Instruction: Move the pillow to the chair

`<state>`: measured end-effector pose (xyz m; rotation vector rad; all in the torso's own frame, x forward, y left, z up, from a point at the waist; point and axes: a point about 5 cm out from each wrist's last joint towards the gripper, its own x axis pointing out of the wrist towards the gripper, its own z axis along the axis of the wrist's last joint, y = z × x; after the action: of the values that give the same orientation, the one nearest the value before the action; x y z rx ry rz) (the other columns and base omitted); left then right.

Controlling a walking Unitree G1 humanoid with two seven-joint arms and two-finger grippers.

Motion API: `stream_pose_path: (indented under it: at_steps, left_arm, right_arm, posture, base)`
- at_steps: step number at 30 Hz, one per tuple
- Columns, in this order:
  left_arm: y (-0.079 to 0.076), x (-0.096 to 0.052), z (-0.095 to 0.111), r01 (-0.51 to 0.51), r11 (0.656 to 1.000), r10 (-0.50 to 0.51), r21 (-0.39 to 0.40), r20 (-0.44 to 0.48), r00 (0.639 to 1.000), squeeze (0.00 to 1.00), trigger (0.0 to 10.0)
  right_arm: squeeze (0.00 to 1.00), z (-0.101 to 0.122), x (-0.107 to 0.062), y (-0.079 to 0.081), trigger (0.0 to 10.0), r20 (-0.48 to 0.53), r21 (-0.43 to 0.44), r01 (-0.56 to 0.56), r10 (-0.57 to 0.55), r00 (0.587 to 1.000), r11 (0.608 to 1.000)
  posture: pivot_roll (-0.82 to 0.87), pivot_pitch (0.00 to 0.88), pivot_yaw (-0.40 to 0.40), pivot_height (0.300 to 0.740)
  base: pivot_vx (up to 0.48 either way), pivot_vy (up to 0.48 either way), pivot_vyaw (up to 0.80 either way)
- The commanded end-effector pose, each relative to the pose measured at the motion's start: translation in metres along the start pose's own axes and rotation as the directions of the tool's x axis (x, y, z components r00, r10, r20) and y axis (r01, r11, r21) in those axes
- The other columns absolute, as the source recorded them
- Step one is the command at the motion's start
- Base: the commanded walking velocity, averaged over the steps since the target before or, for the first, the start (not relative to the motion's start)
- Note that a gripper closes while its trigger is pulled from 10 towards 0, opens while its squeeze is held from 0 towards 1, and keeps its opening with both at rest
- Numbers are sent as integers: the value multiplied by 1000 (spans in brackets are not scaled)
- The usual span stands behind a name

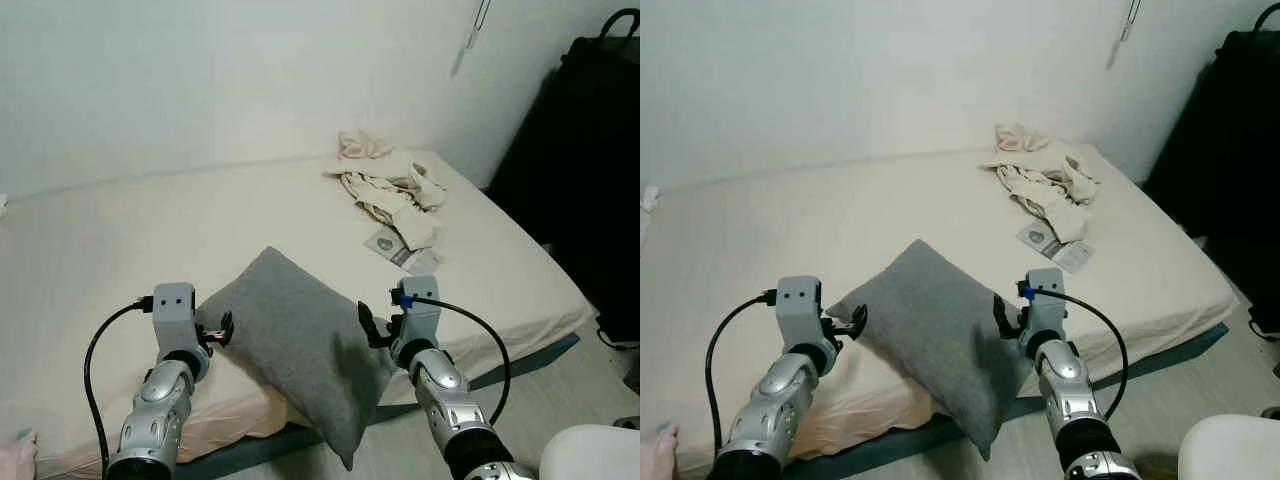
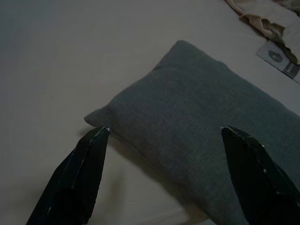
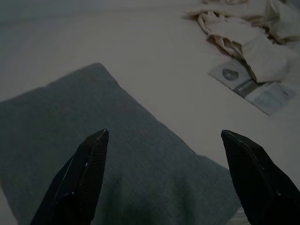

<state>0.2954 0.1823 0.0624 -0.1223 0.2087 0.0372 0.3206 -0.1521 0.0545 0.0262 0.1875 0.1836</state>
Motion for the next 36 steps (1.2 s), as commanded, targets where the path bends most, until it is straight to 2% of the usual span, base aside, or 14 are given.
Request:
stream_pose_path:
  at_steps: [1, 9, 18, 22, 23, 24, 28, 29, 30, 32, 35, 36]
  left_arm:
    - [-4, -2, -2, 9, 1000, -8, 11, -12, 1000, 0, 10000]
    - [-16, -2, 3, 91, 996, -91, 14, -3, 996, 0, 10000]
    - [-27, -5, 7, 202, 979, -202, 22, 5, 979, 0, 10000]
    - [-31, -5, 10, 250, 968, -249, -22, 18, 968, 0, 10000]
    - [-32, -4, 11, 258, 965, -257, -55, 17, 966, 0, 10000]
    - [-32, -4, 11, 258, 965, -257, -55, 17, 966, 0, 10000]
    - [-30, 1, 20, 241, 957, -238, -161, 38, 970, 0, 10000]
    - [-30, 1, 20, 241, 957, -238, -161, 38, 970, 0, 10000]
    - [-28, 6, 22, 221, 949, -220, -224, 30, 975, 0, 10000]
    - [-28, 8, 22, 214, 945, -214, -249, 26, 976, 0, 10000]
    - [-19, 22, 25, 128, 923, -142, -363, -11, 990, 0, 10000]
    - [-19, 22, 25, 128, 923, -142, -363, -11, 990, 0, 10000]
  right_arm:
    - [0, -1, -1, 2, 10000, -5, 19, -10, 10, 1000, 1000]
    - [0, 0, -1, 10, 10000, 8, 59, -44, 44, 999, 997]
    - [0, -1, -1, 5, 10000, -6, 59, 5, -5, 1000, 998]
    - [0, -3, -1, -1, 10000, -32, 40, 29, -28, 999, 999]
    - [0, -3, -2, -2, 10000, -25, 48, 31, -29, 999, 998]
    - [0, -3, -2, -2, 10000, -25, 48, 31, -29, 999, 998]
    - [0, 0, -3, -6, 10000, -10, 65, 52, -52, 999, 997]
    - [0, 0, -3, -6, 10000, -10, 65, 52, -52, 999, 997]
    - [0, 1, -3, -5, 10000, 2, 75, 44, -44, 999, 996]
    - [0, 2, -3, -5, 10000, 5, 74, 42, -42, 999, 996]
    - [0, 5, -3, -5, 10000, 22, 101, 36, -38, 999, 994]
    - [0, 5, -3, -5, 10000, 22, 101, 36, -38, 999, 994]
  posture:
    - [13, 126, -53, 655]
    - [23, 128, -51, 630]
    - [23, 127, -48, 610]
    - [21, 131, -48, 610]
    - [18, 135, -47, 600]
    - [18, 135, -47, 600]
    - [16, 140, -43, 590]
    - [16, 140, -43, 590]
    - [17, 147, -40, 581]
    - [17, 147, -40, 576]
    - [17, 162, -31, 562]
    - [17, 162, -31, 562]
  base:
    - [0, 0, 0]
    - [0, 0, 0]
    - [0, 0, 0]
    - [0, 0, 0]
    - [0, 0, 0]
    - [0, 0, 0]
    - [0, 0, 0]
    - [0, 0, 0]
    - [0, 0, 0]
    - [0, 0, 0]
    - [0, 0, 0]
    - [0, 0, 0]
